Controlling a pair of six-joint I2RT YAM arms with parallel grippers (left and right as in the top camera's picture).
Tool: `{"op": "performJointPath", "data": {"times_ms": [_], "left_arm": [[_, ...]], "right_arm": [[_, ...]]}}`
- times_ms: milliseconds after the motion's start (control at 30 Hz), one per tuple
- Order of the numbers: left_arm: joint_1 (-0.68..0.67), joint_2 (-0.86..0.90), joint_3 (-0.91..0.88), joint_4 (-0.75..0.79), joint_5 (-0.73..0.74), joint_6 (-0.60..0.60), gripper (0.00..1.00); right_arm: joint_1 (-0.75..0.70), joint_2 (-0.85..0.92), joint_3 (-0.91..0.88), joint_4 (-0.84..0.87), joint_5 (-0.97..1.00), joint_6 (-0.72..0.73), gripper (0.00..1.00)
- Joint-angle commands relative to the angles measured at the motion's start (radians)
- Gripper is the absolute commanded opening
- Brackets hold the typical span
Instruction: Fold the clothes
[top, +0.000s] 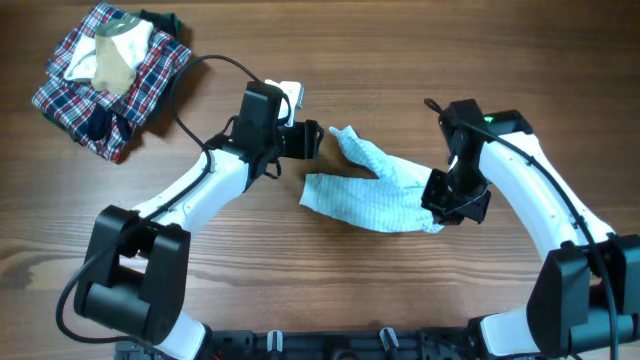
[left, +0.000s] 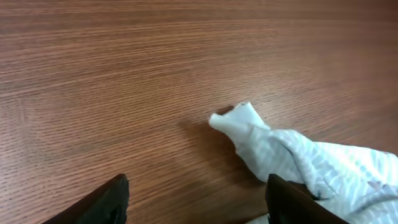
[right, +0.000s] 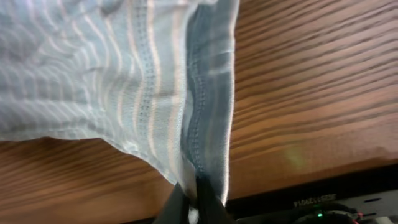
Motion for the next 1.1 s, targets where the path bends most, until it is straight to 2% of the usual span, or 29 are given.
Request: {"op": "performJointPath", "data": {"times_ms": [0,133,200,233,267,300,333,400,533,600,633,700,800,833,900,1067], "left_arm": [[0.004,0.007,0.009,0.000,-0.010,0.024,0.70],[0.004,0.007,0.009,0.000,-0.010,0.033,0.70],[0.004,0.007,0.009,0.000,-0.010,0.046,0.70],[0.004,0.007,0.009,0.000,-0.010,0.046,0.71],[0.004,0.007,0.009,0.000,-0.010,0.046,0.71],[0.004,0.007,0.009,0.000,-0.010,0.046,0.71],[0.004,0.007,0.009,0.000,-0.010,0.046,0.71],[0.004,0.007,0.009,0.001,-0.010,0.046,0.71],[0.004,0.007,0.009,0.001,-0.010,0.047,0.71],[0.004,0.007,0.009,0.001,-0.010,0.047,0.71],[0.004,0.007,0.009,0.001,-0.010,0.046,0.71],[0.004,0.007,0.009,0.000,-0.010,0.046,0.71],[0.004,0.007,0.009,-0.003,-0.010,0.046,0.71],[0.004,0.007,0.009,-0.004,-0.010,0.046,0.71],[0.004,0.007,0.009,-0.003,-0.010,0.046,0.71],[0.004,0.007,0.009,-0.004,-0.009,0.046,0.71]], "right_arm": [[0.000,-0.012,-0.112,0.016,0.033,0.023,0.04],[0.000,-0.012,-0.181,0.046,0.033,0.042,0.06],[0.000,-0.012,-0.181,0.043,0.034,0.032,0.11],[0.000,-0.012,-0.181,0.043,0.037,0.014,0.23],[0.000,-0.012,-0.181,0.043,0.051,0.015,0.44],[0.000,-0.012,-0.181,0.043,0.076,0.015,0.80],[0.000,-0.012,-0.181,0.043,0.098,0.026,1.00],[-0.001,-0.012,-0.168,0.052,0.101,0.051,1.00],[0.000,-0.023,-0.095,0.103,0.100,0.064,1.00],[0.000,-0.024,-0.083,0.223,0.045,-0.032,0.98],[0.000,-0.021,-0.084,0.274,0.014,-0.065,0.91],[0.000,-0.016,-0.084,0.332,-0.002,-0.064,0.64],[0.000,-0.010,-0.093,0.357,0.000,-0.053,0.28],[0.000,-0.006,-0.101,0.362,0.007,-0.043,0.21],[0.000,-0.001,-0.116,0.371,0.045,-0.024,0.09],[0.000,0.003,-0.134,0.409,0.120,0.045,0.05]]}}
